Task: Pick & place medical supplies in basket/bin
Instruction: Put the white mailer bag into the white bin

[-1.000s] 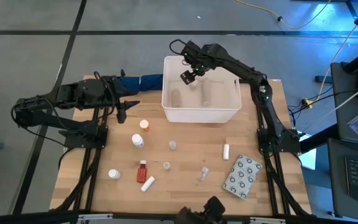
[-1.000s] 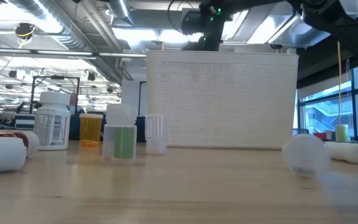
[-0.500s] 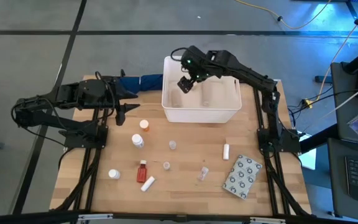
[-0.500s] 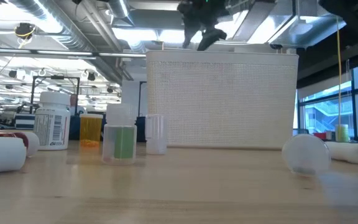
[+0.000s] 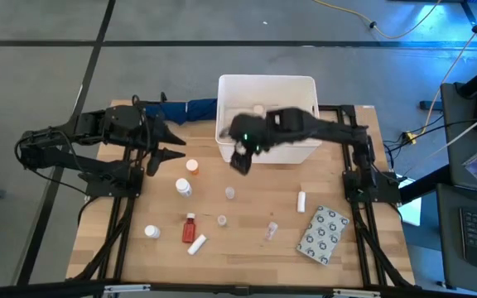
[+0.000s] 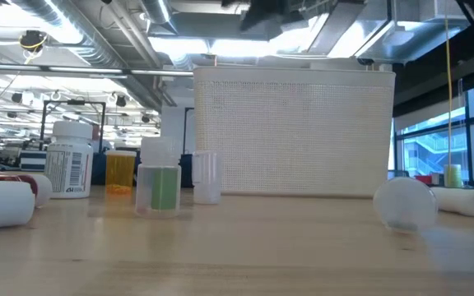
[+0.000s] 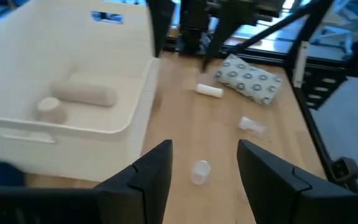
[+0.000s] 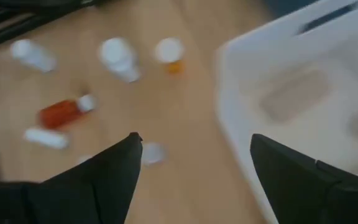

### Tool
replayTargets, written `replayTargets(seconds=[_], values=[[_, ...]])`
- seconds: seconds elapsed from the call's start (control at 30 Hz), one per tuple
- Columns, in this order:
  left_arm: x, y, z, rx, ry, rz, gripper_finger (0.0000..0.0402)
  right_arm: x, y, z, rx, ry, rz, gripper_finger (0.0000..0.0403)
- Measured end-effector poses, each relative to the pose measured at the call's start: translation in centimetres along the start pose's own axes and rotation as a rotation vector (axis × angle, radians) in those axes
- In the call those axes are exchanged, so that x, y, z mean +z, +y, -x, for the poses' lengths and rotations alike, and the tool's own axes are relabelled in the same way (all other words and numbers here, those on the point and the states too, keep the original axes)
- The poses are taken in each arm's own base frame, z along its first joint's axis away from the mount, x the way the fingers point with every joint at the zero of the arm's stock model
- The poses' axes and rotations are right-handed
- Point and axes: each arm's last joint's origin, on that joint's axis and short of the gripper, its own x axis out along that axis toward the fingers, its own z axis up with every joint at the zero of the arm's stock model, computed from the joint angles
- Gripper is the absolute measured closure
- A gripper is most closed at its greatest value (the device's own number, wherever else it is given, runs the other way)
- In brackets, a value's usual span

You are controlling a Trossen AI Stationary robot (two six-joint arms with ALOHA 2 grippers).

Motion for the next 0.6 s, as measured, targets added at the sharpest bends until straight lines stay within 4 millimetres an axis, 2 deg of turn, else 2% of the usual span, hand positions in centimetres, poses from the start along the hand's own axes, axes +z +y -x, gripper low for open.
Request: replayTargets(seconds=[0.1, 0.27, 0.4, 0.6], values=[[0.0, -0.2, -0.2, -0.041, 0.009, -0.029, 0.0222, -1.3, 2.7, 0.4, 0.041, 0.012, 0.012, 0.0104], [0.1, -1.0, -1.5, -0.133, 0.042, -0.050, 0.0201, -3.1, 6.0, 1.2, 0.093, 0.028, 0.037, 0.0104], [0.0, -2.2, -3.4, -0.190, 0.103, -0.078, 0.0189, -4.5, 7.7, 1.7, 0.108, 0.054, 0.085, 0.0104], [-0.3, -4.2, -6.7, -0.245, 0.187, -0.088, 0.0192, -7.3, 9.2, 2.1, 0.067, 0.181, 0.143, 0.0104]])
